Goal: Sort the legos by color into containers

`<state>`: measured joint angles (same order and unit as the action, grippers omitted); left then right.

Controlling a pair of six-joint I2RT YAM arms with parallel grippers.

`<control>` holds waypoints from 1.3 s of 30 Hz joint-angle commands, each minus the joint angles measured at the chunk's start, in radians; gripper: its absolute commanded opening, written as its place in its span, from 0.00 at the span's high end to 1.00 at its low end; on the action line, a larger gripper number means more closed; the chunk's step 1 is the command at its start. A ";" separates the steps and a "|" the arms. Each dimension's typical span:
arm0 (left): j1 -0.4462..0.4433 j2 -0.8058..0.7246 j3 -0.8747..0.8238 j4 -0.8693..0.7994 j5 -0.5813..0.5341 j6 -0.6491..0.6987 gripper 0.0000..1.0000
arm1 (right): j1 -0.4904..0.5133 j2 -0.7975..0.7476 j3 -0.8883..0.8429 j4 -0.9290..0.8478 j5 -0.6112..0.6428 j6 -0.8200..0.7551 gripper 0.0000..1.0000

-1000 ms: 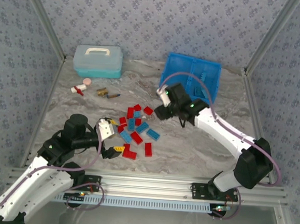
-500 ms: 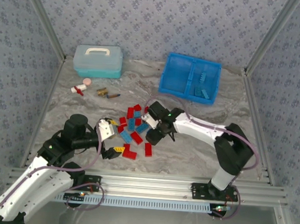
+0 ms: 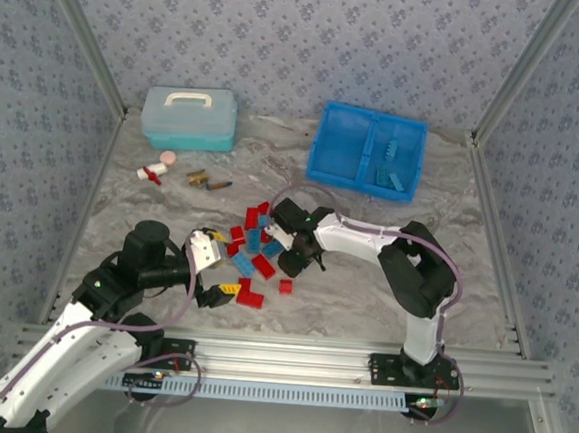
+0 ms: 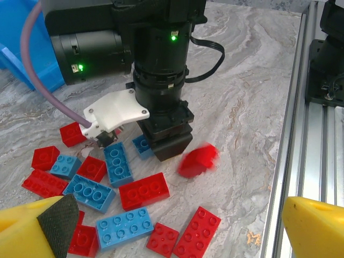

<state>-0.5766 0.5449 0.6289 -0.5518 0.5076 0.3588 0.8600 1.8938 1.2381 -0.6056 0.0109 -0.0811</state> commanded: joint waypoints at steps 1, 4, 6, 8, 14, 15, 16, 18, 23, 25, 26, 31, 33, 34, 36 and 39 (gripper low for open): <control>-0.005 0.001 -0.009 -0.011 0.014 0.018 0.01 | 0.012 0.022 0.017 -0.010 0.029 0.019 0.57; -0.005 0.001 -0.010 -0.010 0.013 0.018 0.01 | 0.010 -0.004 0.015 -0.013 0.055 0.032 0.67; -0.005 0.003 -0.010 -0.009 0.013 0.019 0.01 | 0.002 -0.057 0.010 -0.010 0.069 0.045 0.68; -0.005 0.003 -0.011 -0.009 0.013 0.019 0.01 | -0.014 -0.124 0.007 0.001 0.076 0.062 0.69; -0.004 0.003 -0.010 -0.010 0.006 0.019 0.01 | -0.142 -0.326 0.005 0.097 0.119 0.146 0.68; -0.005 0.004 -0.011 -0.010 0.005 0.019 0.01 | -0.175 -0.351 0.004 0.119 0.132 0.159 0.68; -0.005 0.005 -0.011 -0.009 0.006 0.019 0.01 | -0.208 -0.370 0.005 0.139 0.146 0.174 0.68; -0.005 0.005 -0.011 -0.007 0.004 0.019 0.01 | -0.277 -0.389 0.017 0.166 0.178 0.206 0.68; -0.004 0.006 -0.013 -0.007 -0.004 0.019 0.01 | -0.486 -0.362 0.085 0.214 0.186 0.309 0.68; -0.005 0.006 -0.012 -0.008 -0.006 0.019 0.01 | -0.559 -0.312 0.136 0.213 0.166 0.342 0.68; -0.005 0.006 -0.012 -0.009 -0.007 0.020 0.01 | -0.591 -0.285 0.162 0.207 0.158 0.347 0.68; -0.004 0.004 -0.009 -0.013 -0.013 0.020 0.01 | -0.708 -0.087 0.337 0.157 0.123 0.373 0.68; -0.004 0.004 -0.011 -0.012 -0.017 0.020 0.01 | -0.729 -0.004 0.430 0.118 0.114 0.375 0.68; -0.005 0.006 -0.012 -0.011 -0.020 0.021 0.01 | -0.735 0.043 0.478 0.100 0.112 0.374 0.68; -0.005 0.007 -0.012 -0.011 -0.021 0.022 0.01 | -0.743 0.123 0.565 0.071 0.108 0.373 0.68; -0.005 0.012 -0.012 -0.011 -0.026 0.025 0.01 | -0.750 0.242 0.701 0.010 0.100 0.381 0.68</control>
<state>-0.5766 0.5499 0.6289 -0.5549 0.4923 0.3599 0.1131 2.0716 1.8324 -0.5049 0.1326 0.2745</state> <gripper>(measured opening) 0.993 0.329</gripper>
